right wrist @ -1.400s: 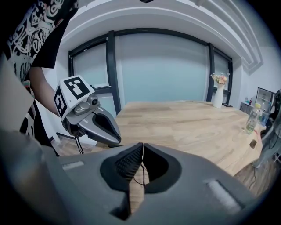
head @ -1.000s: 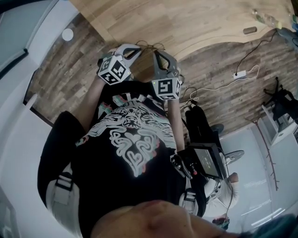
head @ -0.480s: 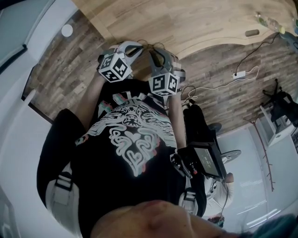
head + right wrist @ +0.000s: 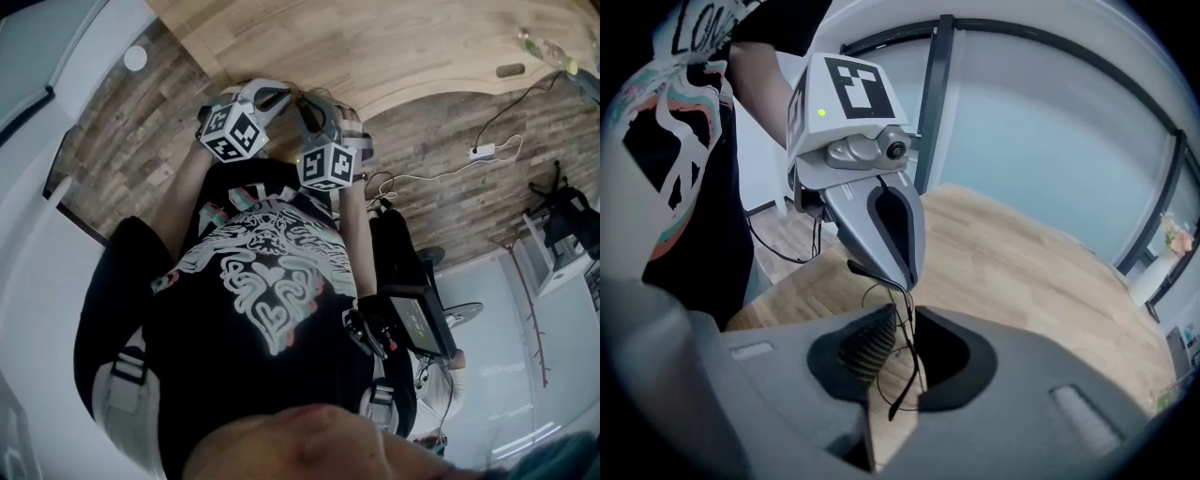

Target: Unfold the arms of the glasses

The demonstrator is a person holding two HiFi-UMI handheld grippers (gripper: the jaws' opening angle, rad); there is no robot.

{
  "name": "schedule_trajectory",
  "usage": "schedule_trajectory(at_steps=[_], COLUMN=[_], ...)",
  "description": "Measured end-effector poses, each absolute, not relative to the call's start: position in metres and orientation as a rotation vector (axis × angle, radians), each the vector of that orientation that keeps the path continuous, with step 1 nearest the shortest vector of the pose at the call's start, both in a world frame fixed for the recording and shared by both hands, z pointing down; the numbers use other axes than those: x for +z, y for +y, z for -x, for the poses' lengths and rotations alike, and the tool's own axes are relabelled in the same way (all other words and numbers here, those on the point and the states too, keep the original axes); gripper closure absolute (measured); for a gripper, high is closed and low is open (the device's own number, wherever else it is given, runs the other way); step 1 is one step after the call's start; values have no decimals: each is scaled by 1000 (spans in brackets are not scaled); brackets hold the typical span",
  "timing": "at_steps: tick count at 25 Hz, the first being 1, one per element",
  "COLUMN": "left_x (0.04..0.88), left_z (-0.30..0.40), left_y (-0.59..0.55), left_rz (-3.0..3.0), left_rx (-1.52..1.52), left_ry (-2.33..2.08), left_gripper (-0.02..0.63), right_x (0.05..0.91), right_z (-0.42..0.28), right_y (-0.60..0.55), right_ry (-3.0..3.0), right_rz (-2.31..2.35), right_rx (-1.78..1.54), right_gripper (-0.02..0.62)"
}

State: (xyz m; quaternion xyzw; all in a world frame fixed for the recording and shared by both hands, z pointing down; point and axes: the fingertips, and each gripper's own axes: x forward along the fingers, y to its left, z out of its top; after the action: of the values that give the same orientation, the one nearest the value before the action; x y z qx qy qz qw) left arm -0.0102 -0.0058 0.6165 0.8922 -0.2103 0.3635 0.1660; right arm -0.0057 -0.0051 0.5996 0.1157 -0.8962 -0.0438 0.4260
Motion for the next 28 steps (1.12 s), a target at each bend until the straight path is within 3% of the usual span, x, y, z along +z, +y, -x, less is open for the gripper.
schedule_trajectory(at_steps=[5,7,22,28], left_x=[616,616,620,632], left_z=[10,11,13,16], left_y=[-8,-8,-9,-1], left_rz=[-2542,-2539,-2573,-2627], left_rx=[1039,1039,1097,1368], left_ry=[-595,-593,-542,-395], left_gripper=[617,617,617,617], right_x=[598,596,571,564], right_z=[9,10,2,-2], right_y=[-7,-7,-11,-2], right_ry=[-2242,-2248,-2385,-2442], right_rz=[-277,-280,-383,-426], right_rx=[-136,-155,-129,-90], right_gripper=[543,595,597,597])
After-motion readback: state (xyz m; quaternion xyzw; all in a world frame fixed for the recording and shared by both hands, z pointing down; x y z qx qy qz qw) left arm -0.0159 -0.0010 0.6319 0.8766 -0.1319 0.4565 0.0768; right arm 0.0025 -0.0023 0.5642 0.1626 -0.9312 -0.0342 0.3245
